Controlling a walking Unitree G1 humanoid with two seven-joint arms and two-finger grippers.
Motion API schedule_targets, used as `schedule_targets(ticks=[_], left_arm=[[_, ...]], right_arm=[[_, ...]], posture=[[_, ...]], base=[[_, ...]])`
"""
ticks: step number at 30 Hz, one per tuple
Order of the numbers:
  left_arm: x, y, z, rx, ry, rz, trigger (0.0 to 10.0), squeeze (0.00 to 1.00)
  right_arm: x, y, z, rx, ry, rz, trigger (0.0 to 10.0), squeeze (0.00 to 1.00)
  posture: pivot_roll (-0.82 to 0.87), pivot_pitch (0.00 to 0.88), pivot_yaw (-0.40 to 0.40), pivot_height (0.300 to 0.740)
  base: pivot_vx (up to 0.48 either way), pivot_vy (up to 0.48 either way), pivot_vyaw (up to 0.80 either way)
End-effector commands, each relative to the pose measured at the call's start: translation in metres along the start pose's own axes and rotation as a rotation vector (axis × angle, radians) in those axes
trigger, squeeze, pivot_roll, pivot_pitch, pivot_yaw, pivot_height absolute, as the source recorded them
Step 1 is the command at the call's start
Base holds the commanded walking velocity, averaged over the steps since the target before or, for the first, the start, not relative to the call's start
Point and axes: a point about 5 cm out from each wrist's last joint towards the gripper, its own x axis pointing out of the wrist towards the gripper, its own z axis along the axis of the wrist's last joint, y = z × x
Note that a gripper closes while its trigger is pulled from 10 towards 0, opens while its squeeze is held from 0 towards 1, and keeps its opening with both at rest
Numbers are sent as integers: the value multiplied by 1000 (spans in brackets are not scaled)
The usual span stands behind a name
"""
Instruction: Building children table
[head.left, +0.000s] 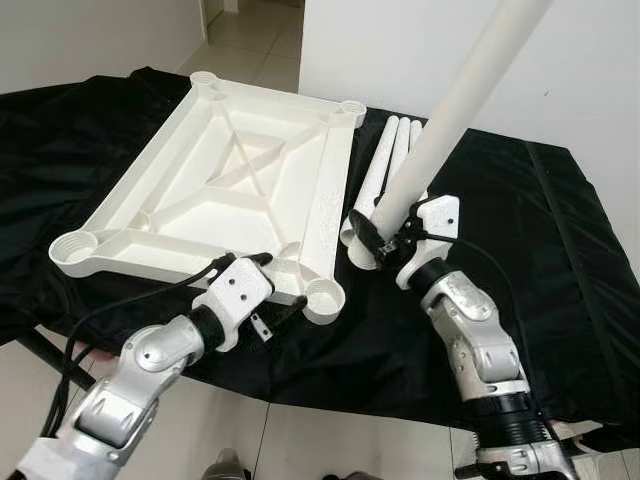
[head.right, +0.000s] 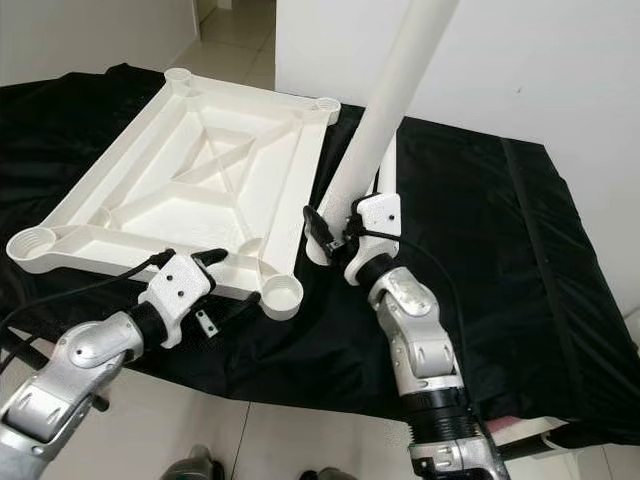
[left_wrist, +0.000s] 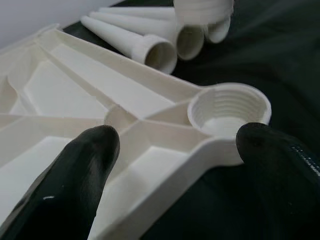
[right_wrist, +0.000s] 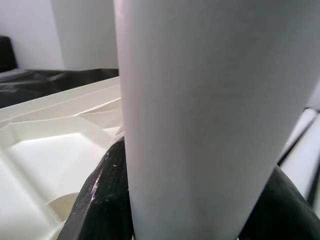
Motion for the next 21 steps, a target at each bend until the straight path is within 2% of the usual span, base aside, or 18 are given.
schedule_targets(ticks=[1,7,16,18,21], left_arm=[[0,-3,-5,0,10,-22,10000,0],[6,12,-22,84,107,-19,10000,0],[12,33,-38,83,212,19,10000,0],[13,36,-41,79,235,3,10000,0],[10,34,-46,54,257,-123,10000,0]], right_arm=[[-1,-4,2,-11,-17,-16,10000,0],[-3,-7,4,-23,-21,-29,10000,0],[-3,-8,7,-34,-30,-39,10000,0],[-3,-8,8,-36,-32,-43,10000,0],[-4,-9,8,-44,-31,-54,10000,0]], posture=[[156,67,-81,740],[135,55,-69,740],[119,46,-56,740],[117,47,-51,740],[118,52,-39,740]], base=[[0,0,0],[0,0,0],[0,0,0],[0,0,0],[0,0,0]])
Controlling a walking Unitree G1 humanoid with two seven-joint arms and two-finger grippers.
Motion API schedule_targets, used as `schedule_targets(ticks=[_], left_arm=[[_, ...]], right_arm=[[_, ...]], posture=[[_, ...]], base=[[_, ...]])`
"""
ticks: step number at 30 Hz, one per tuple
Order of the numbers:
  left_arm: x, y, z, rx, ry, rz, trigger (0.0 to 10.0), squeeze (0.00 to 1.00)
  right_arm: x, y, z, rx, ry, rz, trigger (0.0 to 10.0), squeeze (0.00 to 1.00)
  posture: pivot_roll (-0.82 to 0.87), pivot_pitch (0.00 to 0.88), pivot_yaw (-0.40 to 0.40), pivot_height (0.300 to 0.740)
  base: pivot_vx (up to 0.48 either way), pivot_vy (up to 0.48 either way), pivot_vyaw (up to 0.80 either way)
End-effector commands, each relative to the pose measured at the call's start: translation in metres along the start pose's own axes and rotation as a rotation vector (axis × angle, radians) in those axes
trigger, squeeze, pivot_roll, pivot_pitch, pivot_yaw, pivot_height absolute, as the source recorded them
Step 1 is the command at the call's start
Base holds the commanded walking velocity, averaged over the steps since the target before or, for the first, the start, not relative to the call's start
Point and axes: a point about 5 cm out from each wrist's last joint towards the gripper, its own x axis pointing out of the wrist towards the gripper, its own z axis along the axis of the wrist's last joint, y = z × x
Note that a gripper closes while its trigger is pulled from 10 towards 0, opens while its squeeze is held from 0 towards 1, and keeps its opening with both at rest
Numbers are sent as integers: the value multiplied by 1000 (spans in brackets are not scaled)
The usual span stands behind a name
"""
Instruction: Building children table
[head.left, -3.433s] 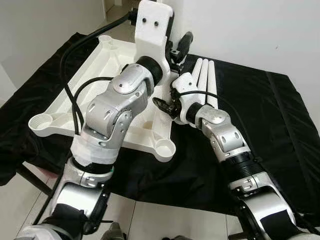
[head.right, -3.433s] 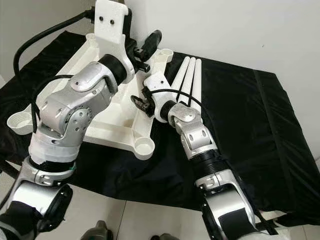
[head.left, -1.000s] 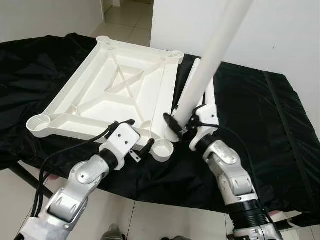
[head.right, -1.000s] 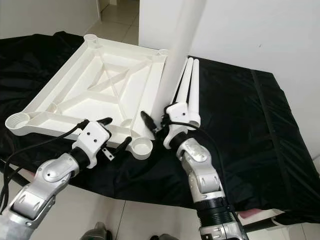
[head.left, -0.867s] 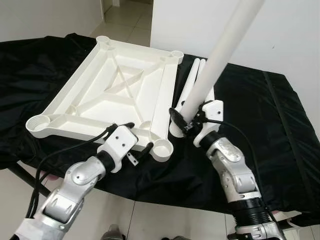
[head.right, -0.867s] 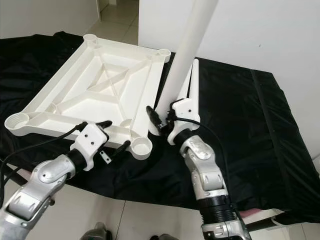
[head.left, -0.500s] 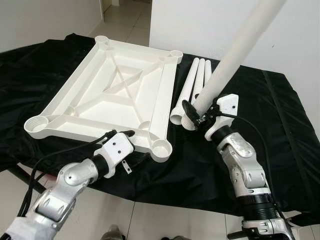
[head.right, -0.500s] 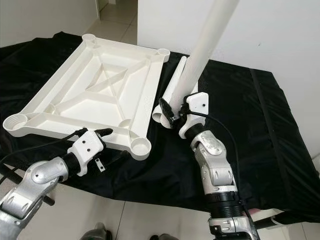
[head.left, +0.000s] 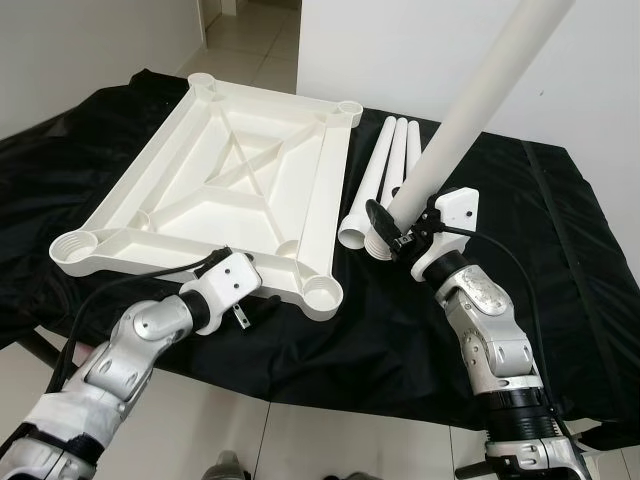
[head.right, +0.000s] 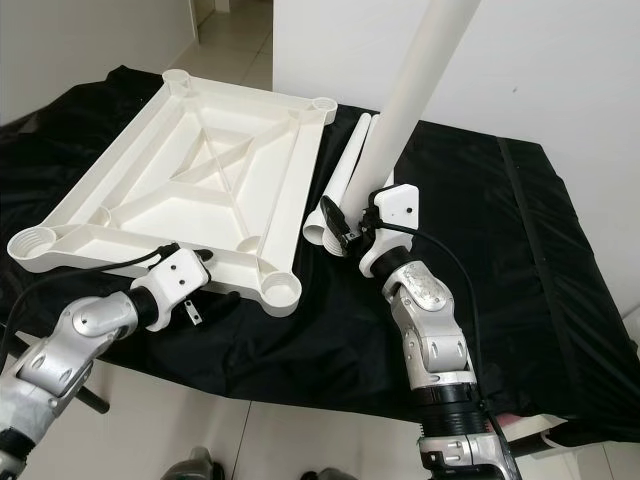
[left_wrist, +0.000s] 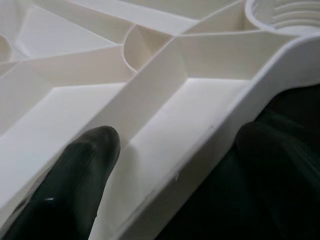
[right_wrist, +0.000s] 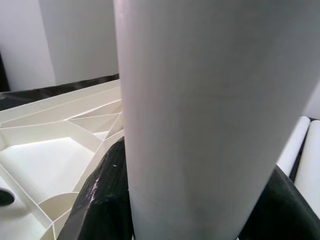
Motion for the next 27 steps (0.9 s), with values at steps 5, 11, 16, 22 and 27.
schedule_targets(ticks=[5,11,16,22,27], left_arm=[[-1,-9,-8,-28,22,-165,6588,0],[-2,-16,-7,-59,2,-265,1176,0],[-2,-21,-4,-72,-13,-360,0,0],[1,-21,1,-69,-35,-374,0,0],[12,-18,11,-93,-84,-301,0,0]], right_arm=[[-2,-4,6,-30,-24,-23,10000,0],[-3,-5,6,-33,-26,-32,10000,0],[-3,-7,6,-41,-23,-43,10000,0],[-3,-9,6,-46,-25,-47,10000,0],[-3,-10,7,-49,-29,-57,10000,0]], posture=[[118,55,-30,740],[117,58,-23,740],[117,66,-18,740],[117,69,-14,740],[114,75,-11,740]], base=[[0,0,0],[0,0,0],[0,0,0],[0,0,0],[0,0,0]])
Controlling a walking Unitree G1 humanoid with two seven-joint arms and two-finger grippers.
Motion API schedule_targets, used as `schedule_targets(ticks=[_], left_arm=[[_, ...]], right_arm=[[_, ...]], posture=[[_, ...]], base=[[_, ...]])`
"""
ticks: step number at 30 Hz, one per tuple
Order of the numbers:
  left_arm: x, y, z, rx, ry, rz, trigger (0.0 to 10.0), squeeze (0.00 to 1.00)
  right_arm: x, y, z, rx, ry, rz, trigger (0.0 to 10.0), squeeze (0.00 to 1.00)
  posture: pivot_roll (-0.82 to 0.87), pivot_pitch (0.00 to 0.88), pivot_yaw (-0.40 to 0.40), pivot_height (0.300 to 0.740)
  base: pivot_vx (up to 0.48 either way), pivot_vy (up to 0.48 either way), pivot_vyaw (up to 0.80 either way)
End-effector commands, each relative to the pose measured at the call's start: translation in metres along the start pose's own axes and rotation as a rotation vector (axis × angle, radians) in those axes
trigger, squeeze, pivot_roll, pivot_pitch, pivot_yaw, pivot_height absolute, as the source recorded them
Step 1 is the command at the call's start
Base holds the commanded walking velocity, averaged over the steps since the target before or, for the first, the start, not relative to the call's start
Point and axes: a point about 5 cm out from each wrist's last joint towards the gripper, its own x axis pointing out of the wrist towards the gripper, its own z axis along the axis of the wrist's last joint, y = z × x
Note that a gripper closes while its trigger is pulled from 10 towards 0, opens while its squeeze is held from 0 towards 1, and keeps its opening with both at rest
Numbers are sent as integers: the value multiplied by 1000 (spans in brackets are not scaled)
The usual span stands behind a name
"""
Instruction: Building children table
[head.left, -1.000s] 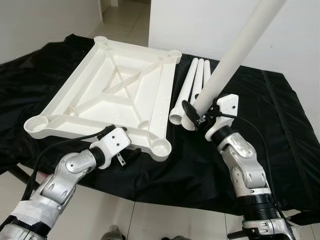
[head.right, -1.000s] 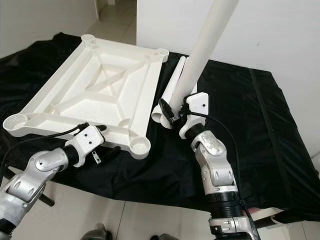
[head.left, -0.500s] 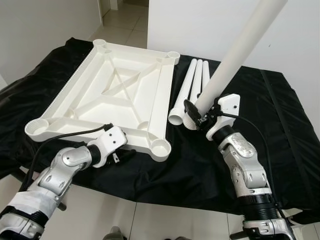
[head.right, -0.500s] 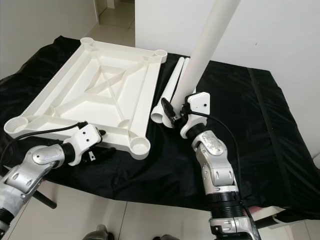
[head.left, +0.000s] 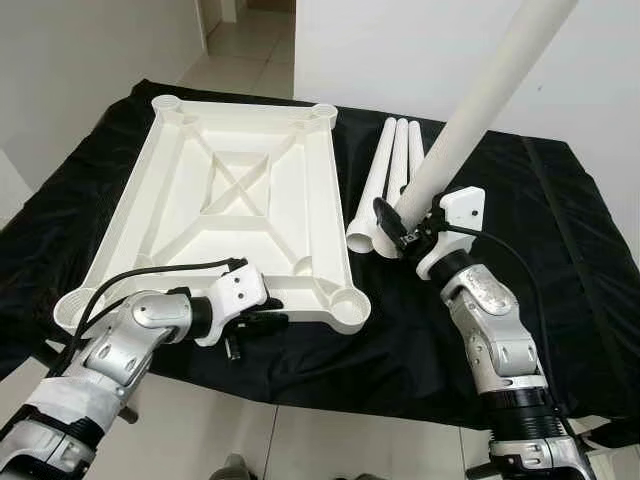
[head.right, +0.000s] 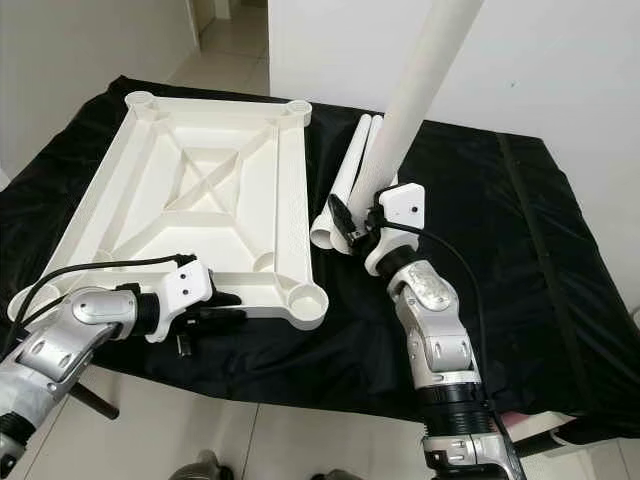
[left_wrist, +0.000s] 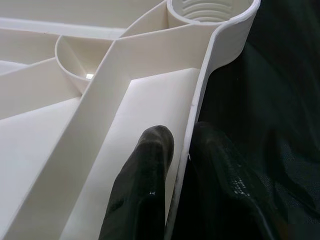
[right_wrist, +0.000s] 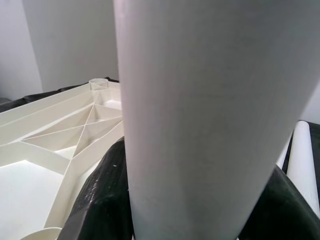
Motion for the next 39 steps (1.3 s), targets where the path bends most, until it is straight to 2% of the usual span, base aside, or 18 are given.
schedule_targets(ticks=[1,2,3,4,6,7,8,12,20,21,23,24,27,28,29,30,35,39], left_arm=[[6,-1,-1,-30,-12,38,0,0],[10,2,1,-38,-30,73,0,0],[13,6,4,-44,-49,109,4431,0],[13,6,4,-44,-49,109,4431,0],[18,12,9,-49,-80,158,7059,0],[18,12,9,-49,-80,158,7059,0],[20,15,11,-50,-91,186,10000,0],[27,20,20,-58,-135,230,10000,0],[33,11,26,-65,-172,180,10000,0],[33,9,27,-81,-184,172,10000,133],[33,8,29,-94,-200,166,10000,133],[34,7,32,-117,-225,163,10000,1000],[33,4,38,-125,-252,155,10000,1000],[33,2,42,-128,-263,165,10000,373],[33,2,42,-128,-263,165,10000,373],[32,1,44,-132,-275,176,10000,0],[32,-2,48,-179,-293,240,10000,0],[33,-7,49,-156,-294,280,10000,0]], right_arm=[[0,-2,5,-12,-28,-12,10000,0],[0,-3,5,-12,-30,-14,10000,0],[0,-3,6,-11,-31,-16,10000,0],[0,-3,6,-11,-31,-16,10000,0],[0,-2,6,-9,-32,-17,10000,0],[0,-2,6,-9,-32,-17,10000,0],[1,-2,6,-7,-31,-17,10000,0],[2,-1,6,-3,-30,-14,10000,0],[2,-1,5,8,-7,-19,10000,0],[2,-1,4,8,0,-23,10000,0],[2,-2,3,6,9,-29,10000,0],[2,-2,3,3,18,-34,10000,0],[2,-3,1,-3,37,-43,10000,0],[2,-3,0,-9,45,-45,10000,0],[2,-3,0,-9,45,-45,10000,0],[3,-2,-1,-14,54,-49,10000,0],[4,3,-4,-27,63,-31,10000,0],[4,9,-6,-14,64,-11,10000,0]], posture=[[114,75,-11,740],[114,75,-12,740],[113,78,-14,740],[113,78,-14,740],[110,82,-20,740],[110,82,-20,740],[110,84,-23,740],[104,90,-33,740],[92,100,-38,740],[92,100,-38,740],[93,100,-38,740],[94,101,-37,740],[97,101,-38,740],[100,99,-38,740],[100,99,-38,740],[104,97,-40,740],[118,90,-44,740],[124,86,-47,740]], base=[[0,0,0],[0,0,0],[0,0,0],[0,0,0],[0,0,0],[0,0,0],[0,0,0],[0,0,0],[0,0,0],[0,0,0],[0,0,0],[0,0,0],[0,0,0],[0,0,0],[0,0,0],[0,0,0],[0,0,0],[0,0,0]])
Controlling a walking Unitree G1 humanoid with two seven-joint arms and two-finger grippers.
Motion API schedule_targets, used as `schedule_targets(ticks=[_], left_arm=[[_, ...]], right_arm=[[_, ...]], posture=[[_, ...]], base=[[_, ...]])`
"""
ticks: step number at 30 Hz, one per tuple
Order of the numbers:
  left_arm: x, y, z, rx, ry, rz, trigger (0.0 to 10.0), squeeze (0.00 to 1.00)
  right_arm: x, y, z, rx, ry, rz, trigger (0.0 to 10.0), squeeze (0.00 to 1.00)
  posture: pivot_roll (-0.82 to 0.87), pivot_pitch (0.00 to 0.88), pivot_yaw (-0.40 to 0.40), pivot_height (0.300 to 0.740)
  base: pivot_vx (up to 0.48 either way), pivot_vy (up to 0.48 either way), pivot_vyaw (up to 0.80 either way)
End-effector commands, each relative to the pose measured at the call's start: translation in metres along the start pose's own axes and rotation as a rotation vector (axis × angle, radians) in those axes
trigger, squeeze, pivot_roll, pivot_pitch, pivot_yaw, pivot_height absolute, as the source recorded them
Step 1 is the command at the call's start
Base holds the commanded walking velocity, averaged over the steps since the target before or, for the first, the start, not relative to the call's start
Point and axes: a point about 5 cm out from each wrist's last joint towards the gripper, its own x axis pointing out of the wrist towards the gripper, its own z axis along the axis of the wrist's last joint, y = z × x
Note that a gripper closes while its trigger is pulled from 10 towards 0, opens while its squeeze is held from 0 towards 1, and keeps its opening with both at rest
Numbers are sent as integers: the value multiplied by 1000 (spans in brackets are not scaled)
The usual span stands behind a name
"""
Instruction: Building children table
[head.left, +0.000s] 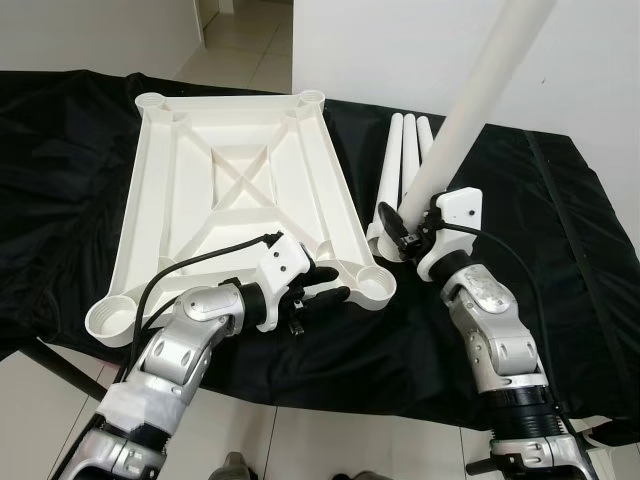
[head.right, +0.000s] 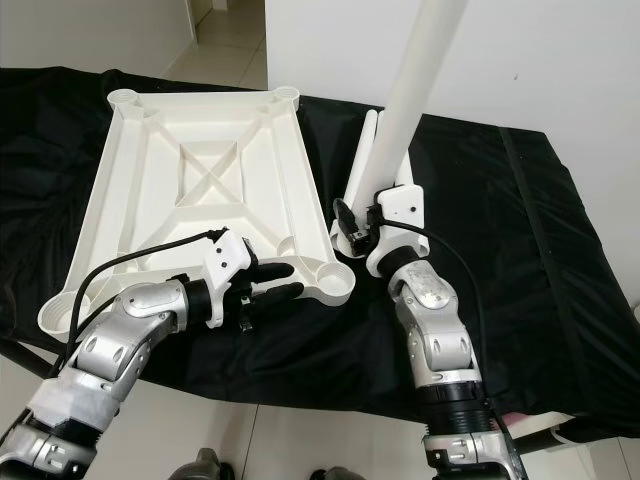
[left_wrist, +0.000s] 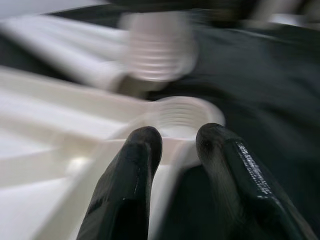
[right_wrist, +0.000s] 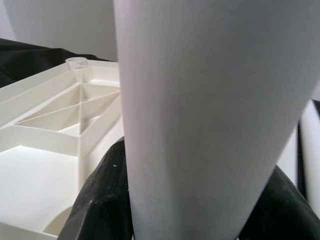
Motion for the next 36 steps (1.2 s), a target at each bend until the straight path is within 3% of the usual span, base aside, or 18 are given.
schedule_targets(ticks=[1,13,36], left_arm=[[-3,2,0,20,10,68,10000,0],[-17,-20,7,12,-6,109,10000,0],[-31,-31,17,26,-11,106,10000,0]], right_arm=[[0,4,0,-12,-4,15,10000,0],[-3,31,-11,24,51,94,10000,0],[-25,22,-18,-21,121,73,10000,0]], posture=[[130,85,-50,740],[166,66,-81,740],[161,74,-102,740]], base=[[0,0,0],[0,0,0],[0,0,0]])
